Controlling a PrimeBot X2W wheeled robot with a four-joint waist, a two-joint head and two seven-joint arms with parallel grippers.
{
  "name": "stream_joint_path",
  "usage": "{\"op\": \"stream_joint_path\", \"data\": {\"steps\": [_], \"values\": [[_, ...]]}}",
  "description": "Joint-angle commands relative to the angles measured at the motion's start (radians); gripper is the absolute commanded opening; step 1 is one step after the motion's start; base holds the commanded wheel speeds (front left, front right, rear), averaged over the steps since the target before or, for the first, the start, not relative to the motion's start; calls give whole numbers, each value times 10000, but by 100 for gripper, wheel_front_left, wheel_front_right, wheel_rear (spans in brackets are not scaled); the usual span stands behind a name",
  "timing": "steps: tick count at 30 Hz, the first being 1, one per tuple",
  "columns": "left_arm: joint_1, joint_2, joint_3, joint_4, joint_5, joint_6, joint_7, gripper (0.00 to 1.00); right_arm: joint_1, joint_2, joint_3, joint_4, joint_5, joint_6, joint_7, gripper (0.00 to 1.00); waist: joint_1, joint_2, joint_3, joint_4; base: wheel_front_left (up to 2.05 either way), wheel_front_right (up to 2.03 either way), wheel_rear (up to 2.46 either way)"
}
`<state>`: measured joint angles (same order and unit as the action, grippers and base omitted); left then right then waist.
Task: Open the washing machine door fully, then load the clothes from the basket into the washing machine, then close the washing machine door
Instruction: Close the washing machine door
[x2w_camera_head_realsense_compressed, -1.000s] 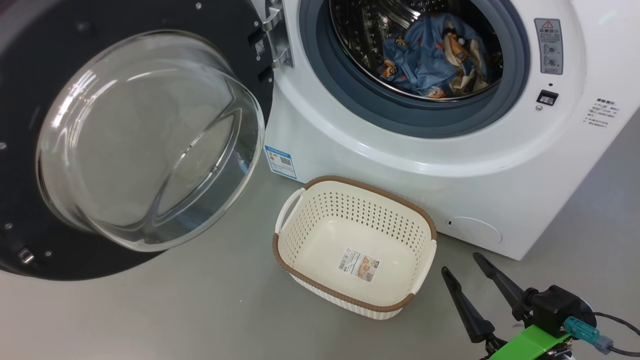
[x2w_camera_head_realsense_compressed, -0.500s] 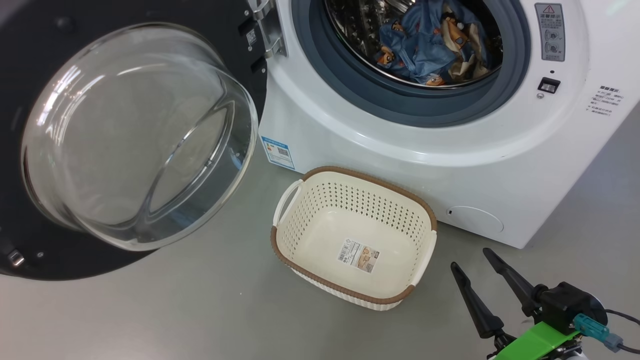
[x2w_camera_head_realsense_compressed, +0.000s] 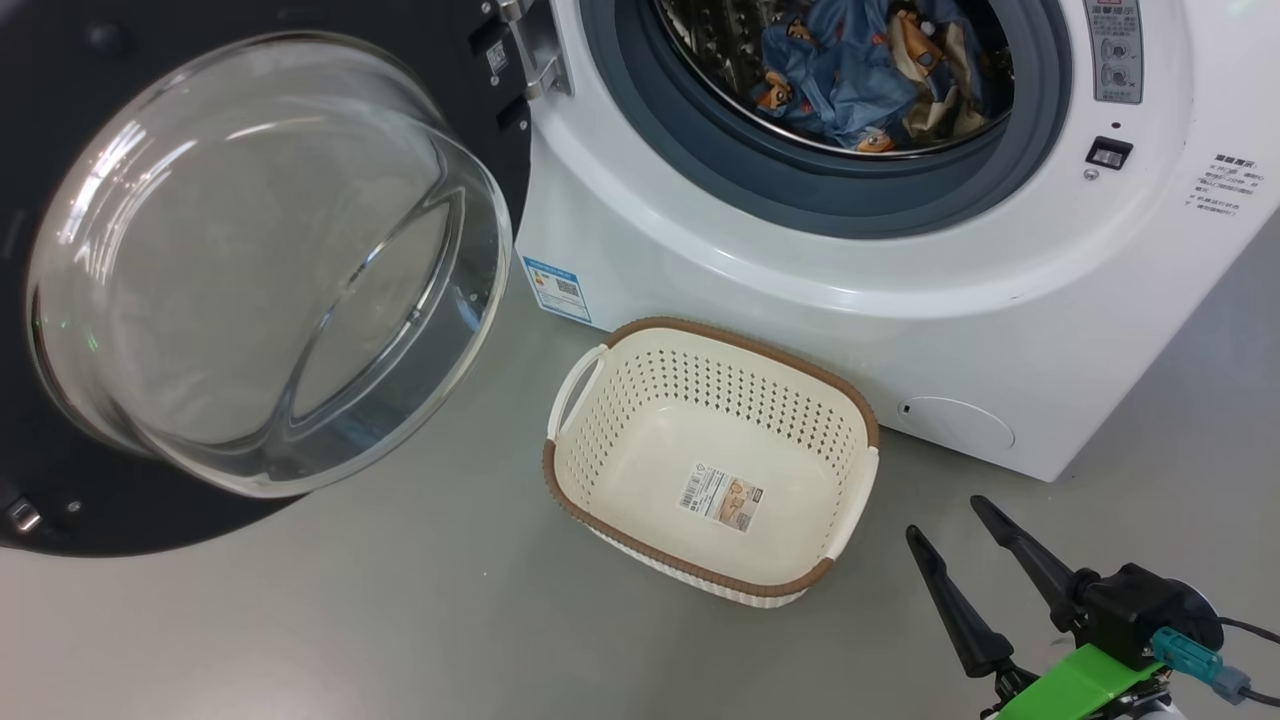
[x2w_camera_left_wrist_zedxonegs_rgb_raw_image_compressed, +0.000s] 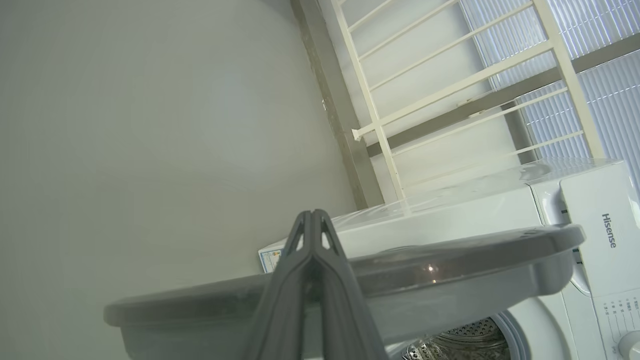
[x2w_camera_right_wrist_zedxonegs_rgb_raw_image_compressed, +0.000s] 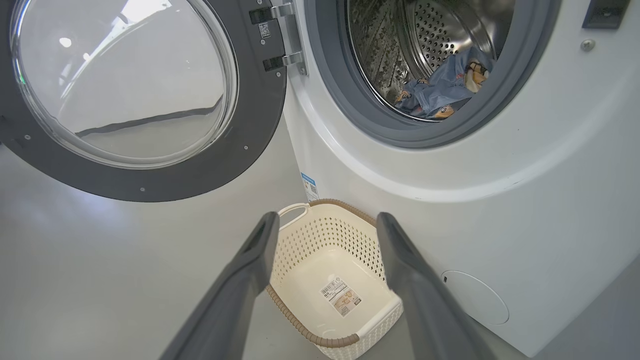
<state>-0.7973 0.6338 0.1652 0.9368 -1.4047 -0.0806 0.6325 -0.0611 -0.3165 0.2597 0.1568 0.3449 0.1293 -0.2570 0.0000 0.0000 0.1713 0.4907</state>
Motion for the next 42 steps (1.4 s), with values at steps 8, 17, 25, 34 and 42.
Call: {"op": "stream_joint_path", "data": {"steps": [8,17,25,34,42], "values": [[-246,574,-79,-448,-329,-70,1520,0,53,-116,201,-234,-70,14,-48,100,0,0,8,31,0,0,0],[668,404,-715,-2232,-566,-354,3465,0,114,-40,58,-221,-69,14,-48,100,0,0,-119,108,0,0,0],[1694,290,-780,-4635,-1478,-472,5038,0,212,41,-44,-250,-74,14,-48,100,0,0,-243,134,0,0,0],[2443,44,-803,-6930,-2442,-496,6224,0,226,139,-154,-297,-86,14,-48,100,0,0,-312,-195,0,0,0],[2507,-551,-1046,-8505,-3073,-499,6769,0,277,273,-493,-390,-145,14,-48,100,0,0,-262,-862,0,0,0]]}}
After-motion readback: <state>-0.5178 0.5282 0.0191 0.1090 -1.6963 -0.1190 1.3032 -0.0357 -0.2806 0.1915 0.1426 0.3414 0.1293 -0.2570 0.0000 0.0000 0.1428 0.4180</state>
